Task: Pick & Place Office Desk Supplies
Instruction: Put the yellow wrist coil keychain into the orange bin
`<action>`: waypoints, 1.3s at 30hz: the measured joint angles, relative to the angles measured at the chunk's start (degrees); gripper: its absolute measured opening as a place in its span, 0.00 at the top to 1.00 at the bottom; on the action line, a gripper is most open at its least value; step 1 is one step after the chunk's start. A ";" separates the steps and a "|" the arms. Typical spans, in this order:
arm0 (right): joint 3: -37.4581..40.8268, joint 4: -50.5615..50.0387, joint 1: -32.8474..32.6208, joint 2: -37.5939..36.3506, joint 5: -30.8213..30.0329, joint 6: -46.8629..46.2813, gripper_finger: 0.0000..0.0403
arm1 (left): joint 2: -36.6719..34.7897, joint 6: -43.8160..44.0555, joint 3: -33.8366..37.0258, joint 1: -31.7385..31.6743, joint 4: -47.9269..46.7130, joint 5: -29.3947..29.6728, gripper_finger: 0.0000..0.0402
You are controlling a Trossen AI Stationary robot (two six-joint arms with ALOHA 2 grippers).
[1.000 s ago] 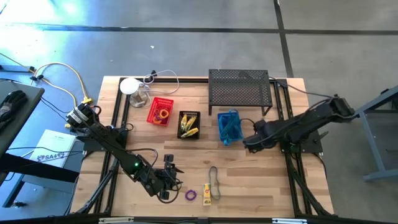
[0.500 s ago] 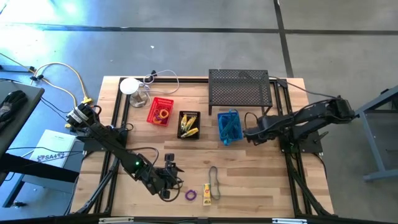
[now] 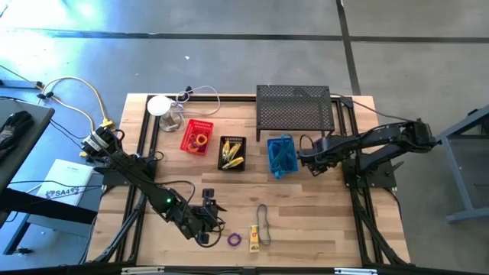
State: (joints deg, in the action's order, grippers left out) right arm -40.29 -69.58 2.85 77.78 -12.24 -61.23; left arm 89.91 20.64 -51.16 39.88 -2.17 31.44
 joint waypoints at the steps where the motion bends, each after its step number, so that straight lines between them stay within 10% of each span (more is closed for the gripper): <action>1: 0.00 -0.33 0.27 0.00 -1.09 0.95 0.47 | 0.00 0.00 0.00 0.00 0.00 0.00 0.54; 39: 11.26 15.25 9.96 -0.26 5.63 4.89 0.47 | 0.00 0.23 0.00 0.00 0.00 0.11 0.54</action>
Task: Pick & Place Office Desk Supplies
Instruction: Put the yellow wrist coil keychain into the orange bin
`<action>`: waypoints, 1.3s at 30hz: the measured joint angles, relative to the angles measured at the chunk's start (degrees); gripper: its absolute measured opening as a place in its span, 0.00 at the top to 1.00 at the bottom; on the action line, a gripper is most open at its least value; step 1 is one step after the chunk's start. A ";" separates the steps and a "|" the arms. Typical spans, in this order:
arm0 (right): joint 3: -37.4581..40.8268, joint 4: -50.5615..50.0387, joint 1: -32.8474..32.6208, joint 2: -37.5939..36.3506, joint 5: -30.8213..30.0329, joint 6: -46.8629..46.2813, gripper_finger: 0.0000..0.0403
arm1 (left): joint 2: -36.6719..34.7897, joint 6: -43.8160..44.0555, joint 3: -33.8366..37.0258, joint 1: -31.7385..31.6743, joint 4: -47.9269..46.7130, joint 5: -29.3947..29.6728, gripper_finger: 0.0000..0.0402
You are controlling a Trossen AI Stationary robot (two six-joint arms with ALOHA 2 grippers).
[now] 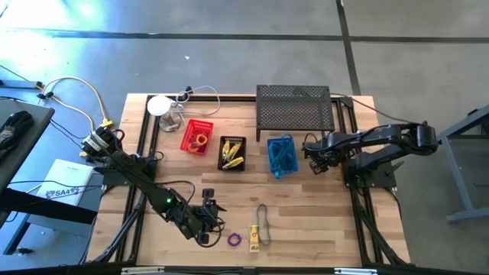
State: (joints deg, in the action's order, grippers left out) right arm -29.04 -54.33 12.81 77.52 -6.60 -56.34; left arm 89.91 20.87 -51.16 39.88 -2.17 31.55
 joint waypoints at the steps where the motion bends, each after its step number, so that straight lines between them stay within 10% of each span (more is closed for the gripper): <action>1: 0.00 0.09 0.24 0.02 0.16 -0.32 0.47 | 0.00 0.01 0.00 0.00 0.00 -0.05 0.54; 25: 0.00 1.56 2.32 0.24 0.15 0.27 0.96 | 0.00 0.18 0.00 0.00 0.00 -1.49 0.54; 39: -5.28 -7.69 -3.01 -2.51 -4.37 -1.37 0.99 | 0.00 0.16 0.00 0.00 -0.02 -1.62 0.54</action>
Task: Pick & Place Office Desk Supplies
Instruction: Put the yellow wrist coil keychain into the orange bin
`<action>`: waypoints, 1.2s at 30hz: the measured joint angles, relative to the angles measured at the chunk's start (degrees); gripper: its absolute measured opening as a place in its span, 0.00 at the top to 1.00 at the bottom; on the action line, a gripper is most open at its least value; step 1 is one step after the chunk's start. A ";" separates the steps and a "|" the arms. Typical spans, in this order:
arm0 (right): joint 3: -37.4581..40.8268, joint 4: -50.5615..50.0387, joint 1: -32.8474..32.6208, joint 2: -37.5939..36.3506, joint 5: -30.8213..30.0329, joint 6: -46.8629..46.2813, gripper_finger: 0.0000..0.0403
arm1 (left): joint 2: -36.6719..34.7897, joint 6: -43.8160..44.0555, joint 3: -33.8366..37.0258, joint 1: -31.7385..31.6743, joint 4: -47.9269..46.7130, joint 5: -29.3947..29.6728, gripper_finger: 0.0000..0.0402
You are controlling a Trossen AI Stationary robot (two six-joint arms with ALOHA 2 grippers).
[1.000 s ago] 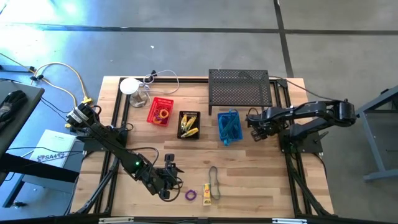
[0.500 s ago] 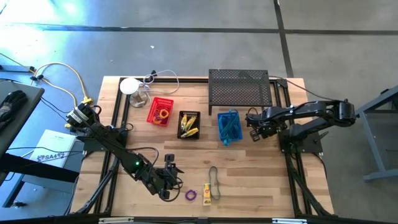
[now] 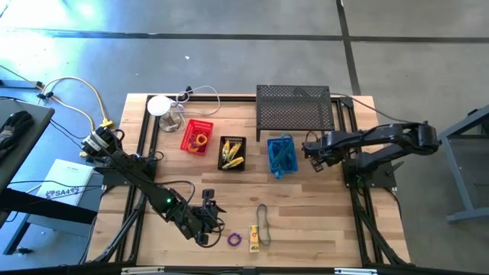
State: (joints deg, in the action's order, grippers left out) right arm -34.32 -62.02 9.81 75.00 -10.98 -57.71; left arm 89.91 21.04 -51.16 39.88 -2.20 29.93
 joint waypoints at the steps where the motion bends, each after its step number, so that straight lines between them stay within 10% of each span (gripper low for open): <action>1: -1.45 -0.95 -1.33 -0.50 0.03 -0.92 0.99 | 0.00 0.00 0.00 0.00 0.02 0.00 0.54; 8: -9.13 -0.49 -16.72 -2.73 1.20 -8.40 0.99 | -0.02 0.00 0.01 0.00 0.02 0.02 0.54; 15: -11.92 21.90 -38.40 -2.19 -8.91 -12.34 0.99 | -0.02 0.22 0.02 0.92 0.02 0.04 0.54; 26: -11.99 73.48 -58.59 9.27 -29.45 20.01 0.99 | 0.65 -4.88 0.03 1.00 11.80 0.31 0.54; 36: -12.05 108.45 -55.34 18.75 -4.14 45.61 0.99 | 10.60 -15.85 0.04 0.63 33.79 -0.05 0.54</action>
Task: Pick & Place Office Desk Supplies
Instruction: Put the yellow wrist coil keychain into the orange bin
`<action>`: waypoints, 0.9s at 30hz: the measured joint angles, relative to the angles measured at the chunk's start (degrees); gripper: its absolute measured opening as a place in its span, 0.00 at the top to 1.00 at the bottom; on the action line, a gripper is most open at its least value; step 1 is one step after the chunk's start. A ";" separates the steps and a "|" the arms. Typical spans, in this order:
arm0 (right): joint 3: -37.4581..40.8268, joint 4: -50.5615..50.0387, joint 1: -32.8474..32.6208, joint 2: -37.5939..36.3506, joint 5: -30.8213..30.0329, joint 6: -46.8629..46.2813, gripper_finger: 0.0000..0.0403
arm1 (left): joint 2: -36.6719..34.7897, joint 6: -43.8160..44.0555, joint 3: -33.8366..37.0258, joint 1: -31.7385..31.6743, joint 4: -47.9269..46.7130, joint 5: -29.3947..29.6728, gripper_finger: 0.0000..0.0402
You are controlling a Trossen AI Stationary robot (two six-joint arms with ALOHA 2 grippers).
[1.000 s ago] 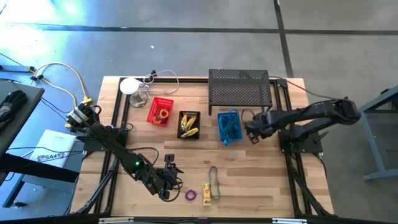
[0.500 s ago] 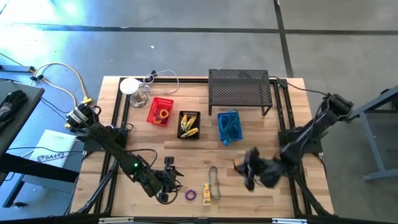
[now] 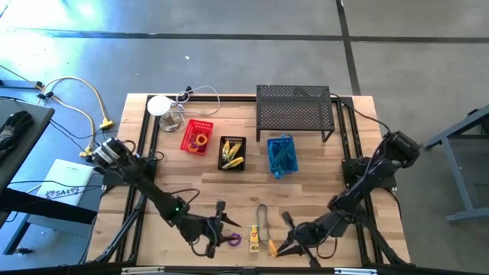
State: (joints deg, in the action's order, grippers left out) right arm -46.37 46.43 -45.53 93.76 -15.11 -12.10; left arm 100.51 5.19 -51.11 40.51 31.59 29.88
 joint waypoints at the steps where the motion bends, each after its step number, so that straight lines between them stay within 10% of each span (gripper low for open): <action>1: 0.00 0.16 0.41 0.44 1.55 0.16 0.99 | 1.22 -0.72 0.00 0.00 2.90 -0.13 0.54; 17: -8.63 4.17 9.29 14.34 24.98 -8.47 0.99 | 6.20 1.15 -0.02 -1.55 20.35 -7.51 0.54; 27: -14.23 1.52 12.24 19.17 27.41 -5.92 0.99 | 6.20 9.03 -0.02 -6.53 21.81 -30.90 0.54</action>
State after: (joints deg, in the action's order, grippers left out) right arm -60.60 47.94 -33.29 112.93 12.29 -18.02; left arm 106.72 14.22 -51.13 33.98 53.41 -1.02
